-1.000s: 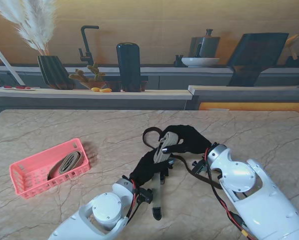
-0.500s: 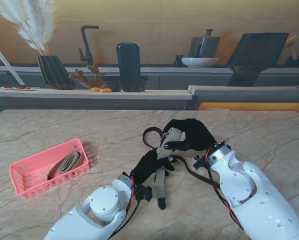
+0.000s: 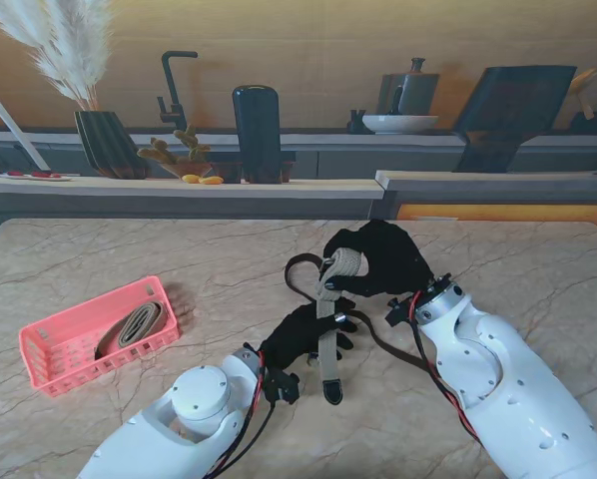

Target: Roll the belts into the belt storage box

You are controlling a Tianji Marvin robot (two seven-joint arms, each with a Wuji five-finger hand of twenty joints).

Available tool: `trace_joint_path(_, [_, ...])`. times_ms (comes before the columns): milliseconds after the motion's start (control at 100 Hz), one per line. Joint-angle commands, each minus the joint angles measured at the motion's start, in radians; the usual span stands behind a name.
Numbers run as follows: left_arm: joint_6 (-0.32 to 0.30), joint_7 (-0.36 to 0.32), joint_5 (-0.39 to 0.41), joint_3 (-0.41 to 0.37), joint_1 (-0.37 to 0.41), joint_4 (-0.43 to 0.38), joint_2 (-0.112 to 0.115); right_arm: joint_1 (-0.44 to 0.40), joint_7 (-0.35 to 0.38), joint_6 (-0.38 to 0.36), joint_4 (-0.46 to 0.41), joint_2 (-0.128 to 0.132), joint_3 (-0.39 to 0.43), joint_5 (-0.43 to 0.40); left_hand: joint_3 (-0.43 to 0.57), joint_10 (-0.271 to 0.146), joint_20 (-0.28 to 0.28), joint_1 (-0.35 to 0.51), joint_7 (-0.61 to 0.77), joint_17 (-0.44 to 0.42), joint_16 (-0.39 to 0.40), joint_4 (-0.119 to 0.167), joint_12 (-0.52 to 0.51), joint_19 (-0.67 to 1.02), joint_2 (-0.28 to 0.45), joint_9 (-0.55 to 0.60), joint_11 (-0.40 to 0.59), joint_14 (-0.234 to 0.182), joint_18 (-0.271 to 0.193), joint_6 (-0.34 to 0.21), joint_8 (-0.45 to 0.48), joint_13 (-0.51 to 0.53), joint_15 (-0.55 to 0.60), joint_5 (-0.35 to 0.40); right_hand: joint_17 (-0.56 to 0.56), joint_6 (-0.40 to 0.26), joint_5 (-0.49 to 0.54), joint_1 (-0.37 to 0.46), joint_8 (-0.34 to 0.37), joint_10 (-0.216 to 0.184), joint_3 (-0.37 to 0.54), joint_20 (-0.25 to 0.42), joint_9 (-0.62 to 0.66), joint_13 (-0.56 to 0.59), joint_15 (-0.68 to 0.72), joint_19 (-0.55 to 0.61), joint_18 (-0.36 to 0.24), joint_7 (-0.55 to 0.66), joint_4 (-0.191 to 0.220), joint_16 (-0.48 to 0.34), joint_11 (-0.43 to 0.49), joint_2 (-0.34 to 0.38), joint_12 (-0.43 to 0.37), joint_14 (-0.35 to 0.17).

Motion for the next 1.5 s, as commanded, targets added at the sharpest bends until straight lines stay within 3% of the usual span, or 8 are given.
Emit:
trace_joint_path(0, [0.011,-0.014,-0.021,-0.002,0.012,-0.011,0.001,0.009,-0.032,-0.018,0.014,-0.002,-0.009,-0.035,-0.043,0.008,-0.013,0.007,-0.029,0.003,-0.010,0.038,-0.013,0.018,0.021,0.035,-0.019,0.006,0.006,0.004,-0.008,0.007,-0.005,0.056,0.007,-0.216,0.054,0.128,0.025,-0.080,0.159,-0.013,0.041,-0.003,0.015,0.027,-0.038,0.203,0.021,-0.005,0.053,0.110,0.003,-0.090])
trace_joint_path(460, [-0.023,-0.050,-0.169,-0.021,0.031,-0.008,-0.013,0.042,-0.027,-0.060,0.111,0.009,-0.079,-0.064,-0.278,0.005,-0.026,-0.094,-0.132,-0.054,-0.057,0.047,-0.061,-0.051,0.052,-0.045,-0.114,-0.020,0.033,0.000,-0.028,-0.063,-0.101,0.031,0.006,-0.222,0.045,0.123,0.014,-0.086,0.154,-0.026,0.038,-0.004,0.017,0.031,-0.044,0.214,0.022,-0.013,0.066,0.113,-0.009,-0.095])
trace_joint_path(1240, [-0.040,0.073,-0.331,-0.051,0.072,-0.060,-0.051,0.051,0.160,-0.090,0.157,0.025,-0.169,0.037,-0.277,-0.029,0.002,-0.119,-0.128,0.036,-0.006,0.041,-0.032,-0.015,-0.001,-0.040,-0.068,-0.048,-0.004,-0.025,-0.034,-0.008,-0.044,-0.081,-0.024,-0.138,-0.055,0.083,0.013,-0.056,0.134,-0.030,-0.056,-0.064,-0.059,0.013,-0.025,0.135,0.041,-0.045,-0.004,0.085,-0.007,-0.069])
trace_joint_path(1290, [-0.050,0.096,-0.336,-0.049,0.076,-0.066,-0.055,0.052,0.173,-0.093,0.156,0.027,-0.172,0.038,-0.265,-0.035,-0.007,-0.106,-0.115,0.063,-0.006,0.042,-0.028,-0.005,-0.009,-0.041,-0.058,-0.059,-0.020,-0.027,-0.031,0.000,-0.040,-0.098,-0.034,-0.107,-0.085,0.045,0.026,-0.045,0.140,-0.026,-0.095,-0.085,-0.079,0.002,-0.018,0.094,0.042,-0.052,-0.023,0.064,-0.006,-0.060])
trace_joint_path(1310, [-0.055,0.107,-0.338,-0.048,0.078,-0.070,-0.057,0.051,0.179,-0.094,0.154,0.029,-0.172,0.037,-0.008,-0.040,-0.062,-0.217,-0.095,0.073,-0.013,0.011,-0.029,0.015,-0.071,-0.042,-0.051,-0.064,-0.028,-0.028,-0.039,0.002,-0.039,-0.108,-0.038,-0.090,-0.088,0.026,0.034,-0.040,0.147,-0.024,-0.111,-0.092,-0.084,-0.003,-0.016,0.067,0.045,-0.054,-0.031,0.058,-0.007,-0.055])
trace_joint_path(1340, [-0.065,0.126,-0.342,-0.047,0.081,-0.076,-0.060,0.050,0.188,-0.095,0.151,0.032,-0.173,0.033,0.143,-0.047,-0.061,-0.273,-0.086,0.086,-0.014,-0.008,-0.023,0.013,-0.106,-0.043,-0.043,-0.070,-0.038,-0.031,-0.030,0.007,-0.041,-0.116,-0.045,-0.061,-0.086,-0.012,0.073,-0.034,0.167,-0.017,-0.135,-0.105,-0.094,-0.013,-0.013,-0.003,0.057,-0.056,-0.045,0.053,-0.008,-0.051])
trace_joint_path(1410, [-0.087,0.173,-0.352,-0.043,0.089,-0.092,-0.067,0.047,0.208,-0.094,0.141,0.039,-0.174,0.020,0.233,-0.059,-0.074,-0.274,-0.049,0.118,-0.026,-0.018,-0.023,0.016,-0.125,-0.037,-0.019,-0.087,-0.060,-0.036,-0.022,0.026,-0.039,-0.132,-0.067,0.000,-0.096,-0.094,0.189,-0.013,0.205,-0.005,-0.196,-0.138,-0.110,-0.032,0.001,-0.173,0.144,-0.059,-0.082,0.069,-0.010,-0.038])
trace_joint_path(1490, [-0.100,0.199,-0.356,-0.043,0.094,-0.105,-0.070,0.038,0.224,-0.079,0.124,0.046,-0.173,-0.004,0.277,-0.071,-0.100,-0.220,-0.013,0.141,-0.036,-0.016,-0.025,-0.010,-0.124,-0.044,-0.001,-0.104,-0.102,-0.040,-0.018,0.037,-0.040,-0.160,-0.087,0.040,-0.151,-0.118,0.211,0.010,0.179,0.003,-0.260,-0.162,-0.114,-0.042,0.009,-0.262,0.162,-0.057,-0.118,0.084,-0.016,-0.028])
